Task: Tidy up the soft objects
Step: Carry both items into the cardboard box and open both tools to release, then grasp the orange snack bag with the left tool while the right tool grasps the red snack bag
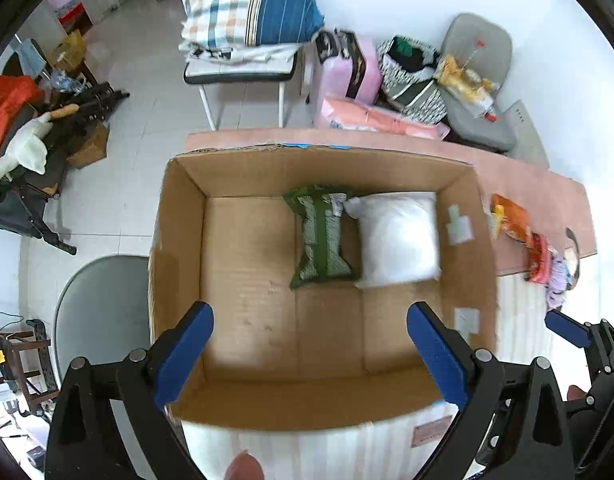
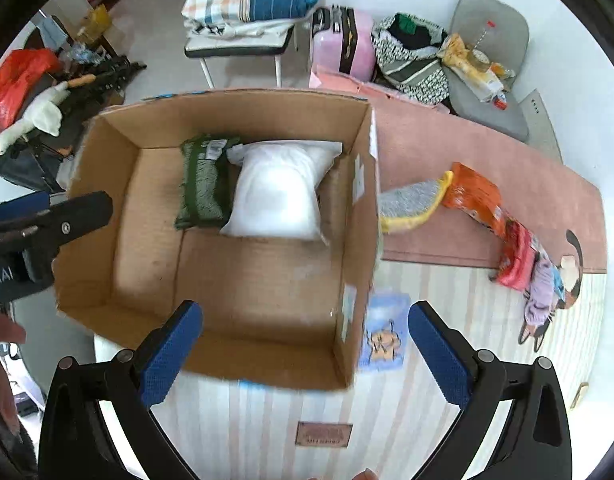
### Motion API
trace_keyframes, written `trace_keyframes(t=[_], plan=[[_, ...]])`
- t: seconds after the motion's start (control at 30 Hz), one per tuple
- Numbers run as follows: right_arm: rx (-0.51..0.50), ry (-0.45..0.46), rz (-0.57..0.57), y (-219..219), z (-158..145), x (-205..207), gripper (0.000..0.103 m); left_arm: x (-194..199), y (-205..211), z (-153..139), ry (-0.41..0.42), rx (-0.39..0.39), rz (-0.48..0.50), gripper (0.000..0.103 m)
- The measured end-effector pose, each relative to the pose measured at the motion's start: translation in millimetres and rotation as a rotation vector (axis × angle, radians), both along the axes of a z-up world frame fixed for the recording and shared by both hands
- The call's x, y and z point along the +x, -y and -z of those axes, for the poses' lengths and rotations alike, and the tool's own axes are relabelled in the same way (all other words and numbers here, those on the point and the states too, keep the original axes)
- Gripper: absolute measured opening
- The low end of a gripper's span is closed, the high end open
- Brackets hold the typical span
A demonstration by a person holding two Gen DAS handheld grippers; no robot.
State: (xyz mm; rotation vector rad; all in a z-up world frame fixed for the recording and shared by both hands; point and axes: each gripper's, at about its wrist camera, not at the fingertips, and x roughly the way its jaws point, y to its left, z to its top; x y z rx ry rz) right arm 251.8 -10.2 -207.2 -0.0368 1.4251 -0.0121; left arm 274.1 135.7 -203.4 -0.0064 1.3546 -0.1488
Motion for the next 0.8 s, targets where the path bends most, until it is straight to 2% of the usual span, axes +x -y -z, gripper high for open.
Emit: trace_keyframes(t=[0.23, 0.33, 0.43, 0.5, 0.57, 0.67, 0.8], plan=[[0.068, 0.067, -0.004, 9.8, -31.6, -37.0, 0.103, -48.4, 9.4, -34.5, 0.079, 0.023, -0.031, 0.099], [0.144, 0.093, 0.009, 18.2, -43.8, -47.6, 0.103, -61.2, 12.9, -48.6, 0.107, 0.03, -0.049, 0.099], [0.195, 0.153, 0.026, 34.6, -55.7, -57.8, 0.103, -72.9, 23.2, -71.1, 0.191, 0.044, -0.074, 0.099], [0.174, 0.179, 0.03, 52.1, -64.4, -65.5, 0.103, -75.9, 38.1, -83.7, 0.234, 0.027, -0.069, 0.099], [0.198, 0.183, 0.067, 83.6, -66.3, -70.8, 0.103, -74.3, 67.7, -91.6, 0.25, 0.028, -0.023, 0.099], [0.248, 0.133, 0.168, 147.3, -56.9, -74.3, 0.103, -64.6, 121.5, -90.2, 0.248, 0.046, 0.065, 0.099], [0.199, 0.102, 0.323, 243.0, -33.2, -73.5, 0.103, -42.9, 193.6, -58.0, 0.157, 0.041, 0.171, 0.099]])
